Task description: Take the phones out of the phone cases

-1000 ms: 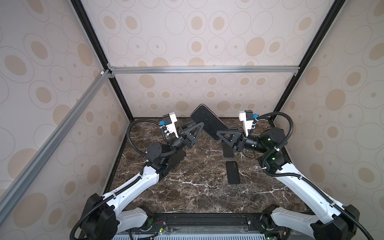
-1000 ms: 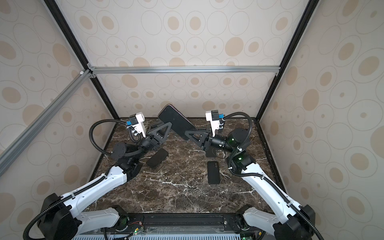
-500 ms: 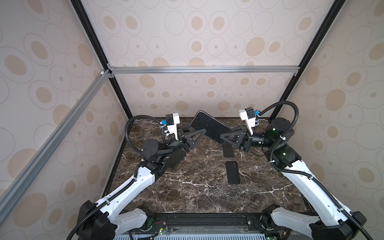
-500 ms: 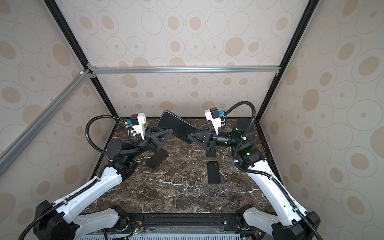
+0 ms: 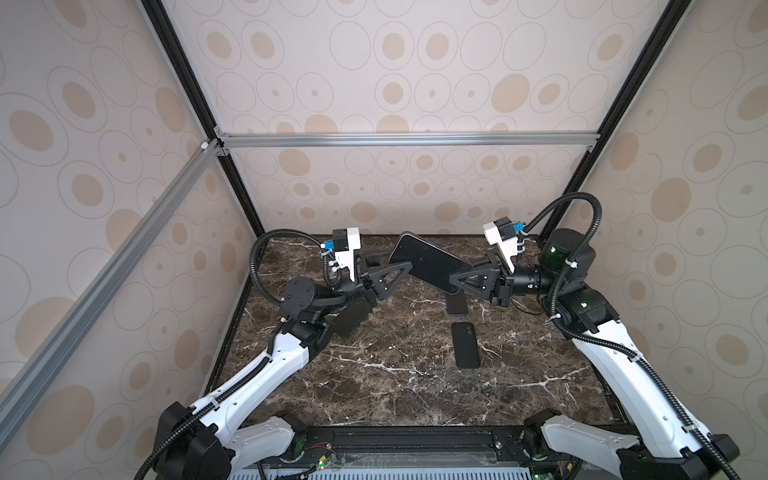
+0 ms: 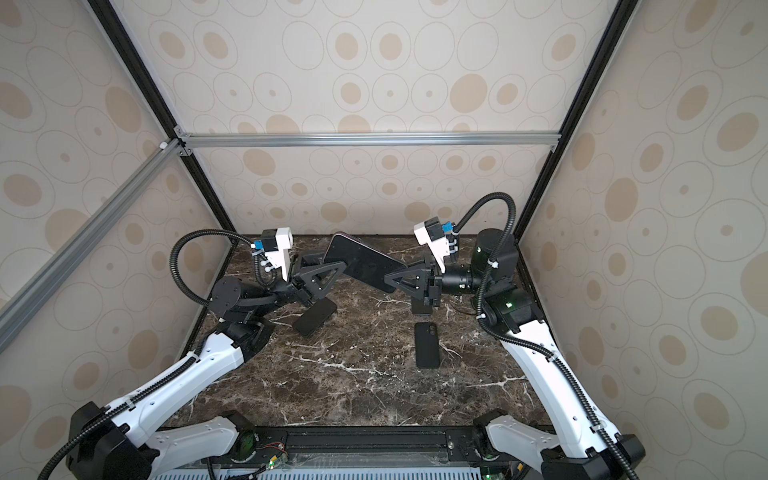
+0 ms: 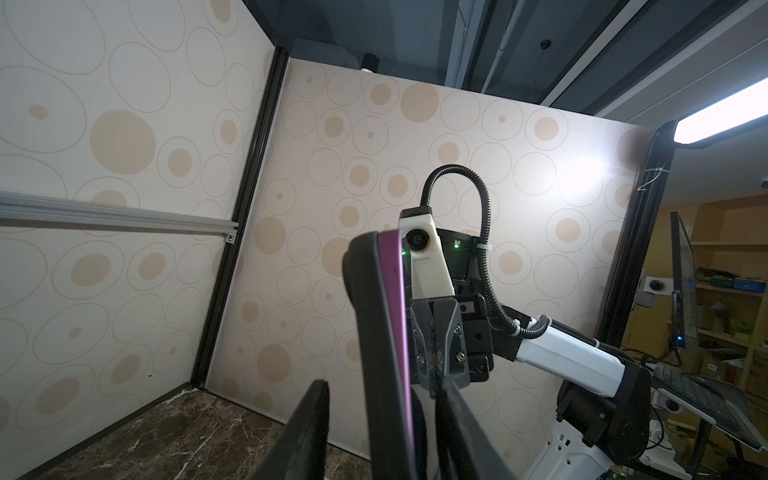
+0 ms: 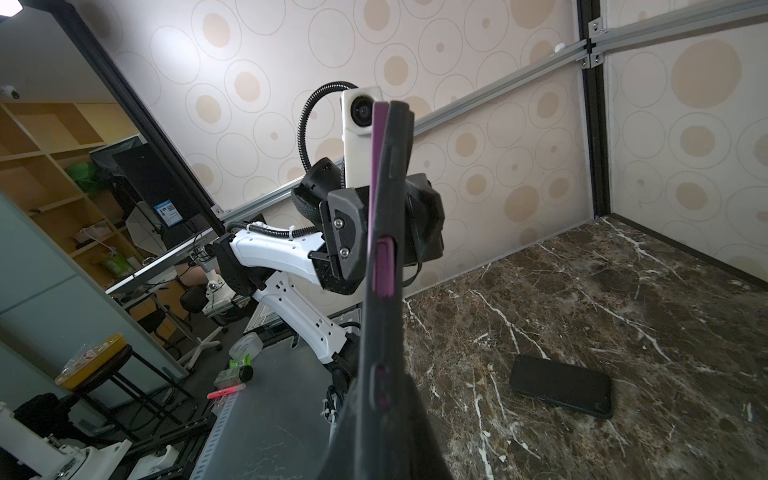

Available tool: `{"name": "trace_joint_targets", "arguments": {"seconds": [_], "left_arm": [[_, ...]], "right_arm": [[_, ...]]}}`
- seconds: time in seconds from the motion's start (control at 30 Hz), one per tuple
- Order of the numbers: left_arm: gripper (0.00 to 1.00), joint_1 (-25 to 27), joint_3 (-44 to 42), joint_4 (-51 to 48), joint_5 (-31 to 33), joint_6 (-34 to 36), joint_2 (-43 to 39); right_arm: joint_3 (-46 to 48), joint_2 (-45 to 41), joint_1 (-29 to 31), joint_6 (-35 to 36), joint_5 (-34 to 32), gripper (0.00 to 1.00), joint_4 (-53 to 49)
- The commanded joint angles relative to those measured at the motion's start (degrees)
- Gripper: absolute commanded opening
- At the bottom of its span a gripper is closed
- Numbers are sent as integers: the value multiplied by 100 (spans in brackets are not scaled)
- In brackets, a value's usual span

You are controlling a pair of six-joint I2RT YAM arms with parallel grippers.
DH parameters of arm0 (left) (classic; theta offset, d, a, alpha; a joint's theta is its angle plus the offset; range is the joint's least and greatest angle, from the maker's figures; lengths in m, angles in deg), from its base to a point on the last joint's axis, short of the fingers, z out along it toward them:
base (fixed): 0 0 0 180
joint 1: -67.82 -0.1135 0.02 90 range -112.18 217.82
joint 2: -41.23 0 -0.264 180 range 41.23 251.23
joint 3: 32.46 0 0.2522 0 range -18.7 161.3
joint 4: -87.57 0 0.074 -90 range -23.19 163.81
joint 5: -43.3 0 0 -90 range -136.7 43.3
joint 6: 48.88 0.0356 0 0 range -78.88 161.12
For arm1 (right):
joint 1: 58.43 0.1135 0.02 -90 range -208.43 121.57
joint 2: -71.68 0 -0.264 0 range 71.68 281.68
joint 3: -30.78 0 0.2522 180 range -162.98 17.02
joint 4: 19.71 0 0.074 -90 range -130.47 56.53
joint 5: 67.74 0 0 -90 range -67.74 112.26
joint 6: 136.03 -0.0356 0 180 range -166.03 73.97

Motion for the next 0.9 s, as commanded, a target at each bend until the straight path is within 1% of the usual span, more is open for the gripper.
{"name": "trace_joint_targets", "arguments": {"seconds": [0.0,0.3,0.37,0.57,0.67,0.73,0.77,0.87], "left_arm": [[41,-57,255,313,-196,-96,-39],[38,-69,326,417,-329,-174,71],[34,-63,363,442,-387,-202,108],[21,-69,372,496,-485,-252,167],[10,-79,376,556,-492,-297,182],[0,-74,400,575,-494,-323,207],[0,-76,404,593,-478,-339,215],[0,-82,342,710,-252,-379,181]], "right_arm": [[-280,-174,-73,390,261,0,-211],[-403,-130,-142,771,350,0,-735],[-409,-128,-159,753,367,0,-713],[-437,-128,-179,677,335,0,-571],[-442,-138,-194,659,288,0,-512],[-392,-153,-195,495,237,0,-278],[-357,-161,-195,392,213,1,-125],[-182,-220,-199,-32,101,16,497]]}}
